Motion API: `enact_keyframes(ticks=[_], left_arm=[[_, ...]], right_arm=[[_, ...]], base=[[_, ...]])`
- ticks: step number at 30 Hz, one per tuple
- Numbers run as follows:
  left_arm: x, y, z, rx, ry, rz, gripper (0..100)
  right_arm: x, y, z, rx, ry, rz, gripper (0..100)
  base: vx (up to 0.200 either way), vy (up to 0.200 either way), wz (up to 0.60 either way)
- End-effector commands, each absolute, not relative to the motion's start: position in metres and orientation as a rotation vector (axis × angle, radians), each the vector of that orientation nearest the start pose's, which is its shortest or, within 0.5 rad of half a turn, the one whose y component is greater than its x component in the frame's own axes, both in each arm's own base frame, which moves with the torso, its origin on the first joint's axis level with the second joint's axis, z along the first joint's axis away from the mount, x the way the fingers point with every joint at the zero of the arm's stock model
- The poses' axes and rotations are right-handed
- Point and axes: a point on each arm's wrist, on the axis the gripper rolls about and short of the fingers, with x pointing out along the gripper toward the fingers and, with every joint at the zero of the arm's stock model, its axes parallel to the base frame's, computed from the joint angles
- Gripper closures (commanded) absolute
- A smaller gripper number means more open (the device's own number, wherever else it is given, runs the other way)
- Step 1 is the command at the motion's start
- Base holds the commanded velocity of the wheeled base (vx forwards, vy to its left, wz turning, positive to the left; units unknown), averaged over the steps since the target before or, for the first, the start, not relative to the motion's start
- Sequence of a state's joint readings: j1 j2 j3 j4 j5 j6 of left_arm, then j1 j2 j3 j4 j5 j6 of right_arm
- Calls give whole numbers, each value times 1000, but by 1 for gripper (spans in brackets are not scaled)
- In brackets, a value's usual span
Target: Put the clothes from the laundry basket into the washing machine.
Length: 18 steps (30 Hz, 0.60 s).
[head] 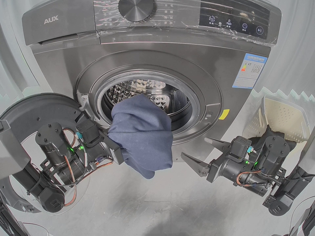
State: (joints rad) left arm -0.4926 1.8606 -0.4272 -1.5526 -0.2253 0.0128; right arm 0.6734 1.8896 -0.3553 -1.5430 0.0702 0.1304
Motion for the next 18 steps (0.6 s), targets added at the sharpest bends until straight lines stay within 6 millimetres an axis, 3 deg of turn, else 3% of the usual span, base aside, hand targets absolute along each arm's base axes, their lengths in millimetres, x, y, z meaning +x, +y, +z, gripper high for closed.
enact_keyframes(ticks=[1,12,18], left_arm=[[249,-140,134,-5,-114,-721,100],[248,-145,127,3,-88,-737,100],[233,-154,118,5,-41,-793,100]], right_arm=[[216,175,111,123,52,746,0],[210,179,109,119,64,771,0],[209,181,109,119,64,779,0]], base=[[200,0,0],[200,0,0],[0,0,0]])
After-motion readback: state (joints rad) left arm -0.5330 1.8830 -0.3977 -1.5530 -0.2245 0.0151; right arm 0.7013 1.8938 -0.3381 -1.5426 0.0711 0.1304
